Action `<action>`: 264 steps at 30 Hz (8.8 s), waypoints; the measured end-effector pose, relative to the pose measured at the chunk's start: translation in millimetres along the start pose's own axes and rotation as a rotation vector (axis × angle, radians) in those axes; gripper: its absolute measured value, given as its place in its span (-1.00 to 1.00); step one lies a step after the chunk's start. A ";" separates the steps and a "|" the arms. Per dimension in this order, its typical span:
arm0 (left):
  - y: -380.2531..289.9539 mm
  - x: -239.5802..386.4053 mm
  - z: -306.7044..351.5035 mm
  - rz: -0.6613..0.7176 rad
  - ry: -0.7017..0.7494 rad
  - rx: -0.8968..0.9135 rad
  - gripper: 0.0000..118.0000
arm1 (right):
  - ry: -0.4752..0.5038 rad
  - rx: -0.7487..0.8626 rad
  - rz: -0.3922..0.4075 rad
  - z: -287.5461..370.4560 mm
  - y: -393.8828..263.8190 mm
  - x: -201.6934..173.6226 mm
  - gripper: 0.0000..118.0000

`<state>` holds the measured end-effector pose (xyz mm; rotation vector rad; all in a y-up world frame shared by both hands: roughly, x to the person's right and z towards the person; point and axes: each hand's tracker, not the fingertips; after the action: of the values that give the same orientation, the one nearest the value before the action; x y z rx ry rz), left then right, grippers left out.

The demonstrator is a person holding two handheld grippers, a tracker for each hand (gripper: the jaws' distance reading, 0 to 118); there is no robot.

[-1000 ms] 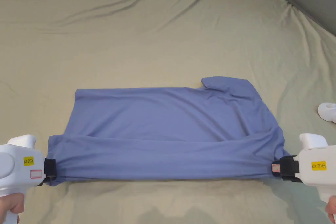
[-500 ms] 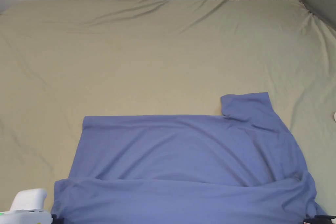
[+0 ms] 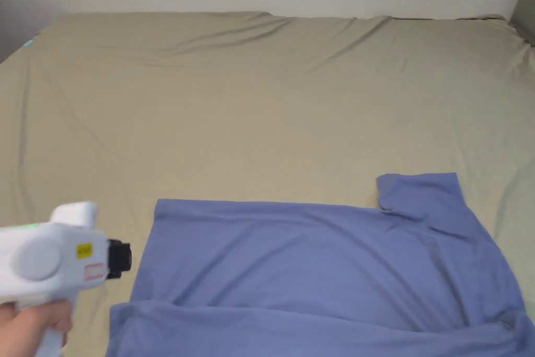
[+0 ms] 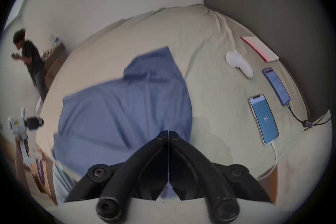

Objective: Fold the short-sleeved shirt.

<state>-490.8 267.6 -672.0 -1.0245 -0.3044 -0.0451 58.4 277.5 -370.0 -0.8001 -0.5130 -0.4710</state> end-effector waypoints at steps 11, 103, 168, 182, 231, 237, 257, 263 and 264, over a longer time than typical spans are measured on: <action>96.4 22.5 -148.7 -0.015 0.088 -0.131 0.77 | 0.016 -0.105 0.049 -92.6 57.2 -24.8 -1.00; -100.4 -135.6 -9.6 0.286 -0.384 -0.074 -1.00 | 0.035 -0.107 0.057 31.9 -119.4 -20.3 -1.00; -90.2 234.9 -20.3 -0.303 -0.264 -0.310 0.39 | 0.207 -0.115 -0.114 48.8 -137.7 18.8 -1.00; -115.5 198.8 -86.8 -0.662 0.587 -0.258 -1.00 | 0.290 -0.140 -0.119 39.9 -141.1 8.7 -1.00; -99.7 -32.6 -88.6 0.288 -0.654 -0.426 -0.77 | 0.247 -0.145 -0.019 64.5 -116.1 -69.1 -1.00; -77.9 -87.8 -40.6 0.298 -0.515 -0.338 -0.79 | 0.273 -0.134 -0.018 61.3 -113.4 -71.5 -1.00; -50.1 130.6 84.0 -0.587 -0.016 -0.150 -0.79 | 0.330 -0.118 -0.077 57.4 -134.0 -37.7 -1.00; -100.5 264.3 61.9 -0.880 -0.022 -0.195 -0.79 | 0.329 -0.103 -0.157 58.3 -144.8 -10.9 -1.00; -112.3 283.0 52.5 -0.900 -0.024 -0.185 -0.69 | 0.326 -0.101 -0.170 60.1 -145.6 -9.1 -1.00</action>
<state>-252.0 283.0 -476.5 -0.9995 -0.7750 -0.8862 -47.3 237.0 -260.2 -0.7604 -0.2556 -0.7749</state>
